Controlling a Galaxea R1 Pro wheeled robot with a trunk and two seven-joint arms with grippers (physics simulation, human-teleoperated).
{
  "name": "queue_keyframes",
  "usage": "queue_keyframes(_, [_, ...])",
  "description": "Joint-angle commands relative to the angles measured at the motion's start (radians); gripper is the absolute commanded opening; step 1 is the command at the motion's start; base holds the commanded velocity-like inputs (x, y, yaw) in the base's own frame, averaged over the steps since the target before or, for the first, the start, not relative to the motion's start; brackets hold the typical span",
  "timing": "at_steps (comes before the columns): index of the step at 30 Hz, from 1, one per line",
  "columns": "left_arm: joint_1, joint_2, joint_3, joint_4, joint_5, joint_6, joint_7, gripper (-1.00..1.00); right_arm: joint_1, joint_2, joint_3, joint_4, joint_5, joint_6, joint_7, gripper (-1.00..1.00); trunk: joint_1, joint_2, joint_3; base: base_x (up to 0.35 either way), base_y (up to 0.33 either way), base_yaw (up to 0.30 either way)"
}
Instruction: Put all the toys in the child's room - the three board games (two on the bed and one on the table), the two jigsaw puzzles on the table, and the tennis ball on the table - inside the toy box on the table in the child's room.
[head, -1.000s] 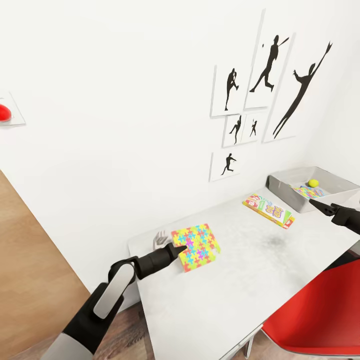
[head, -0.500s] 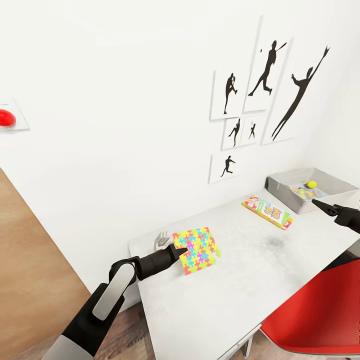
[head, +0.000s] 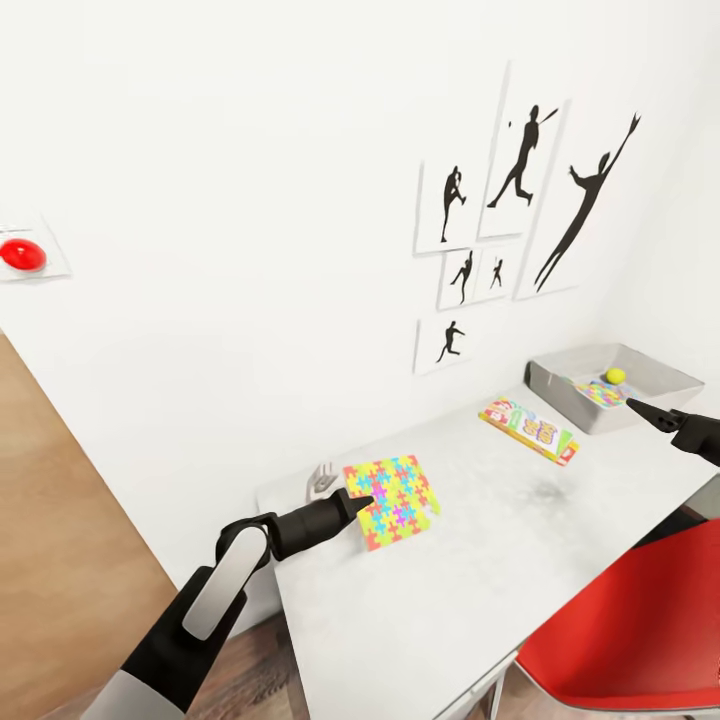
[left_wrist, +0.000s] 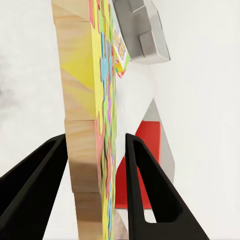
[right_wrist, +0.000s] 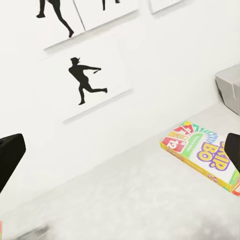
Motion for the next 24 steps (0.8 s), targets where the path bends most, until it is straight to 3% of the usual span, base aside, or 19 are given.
queue_keyframes(1, [-0.001, 0.0, 0.002, 0.0, -0.002, 0.01, -0.003, -1.0, -0.001, 0.0, -0.001, 0.0, 0.0, 0.006, 0.004, 1.0, -0.004, 0.006, 0.003, 0.0, 0.0, -0.002])
queue_keyframes(24, [-0.001, 0.003, 0.007, 0.01, -0.003, 0.021, -0.005, -1.0, -0.001, -0.001, -0.002, 0.0, 0.0, 0.006, 0.004, 1.0, -0.092, 0.167, 0.113, 0.0, 0.0, 0.0])
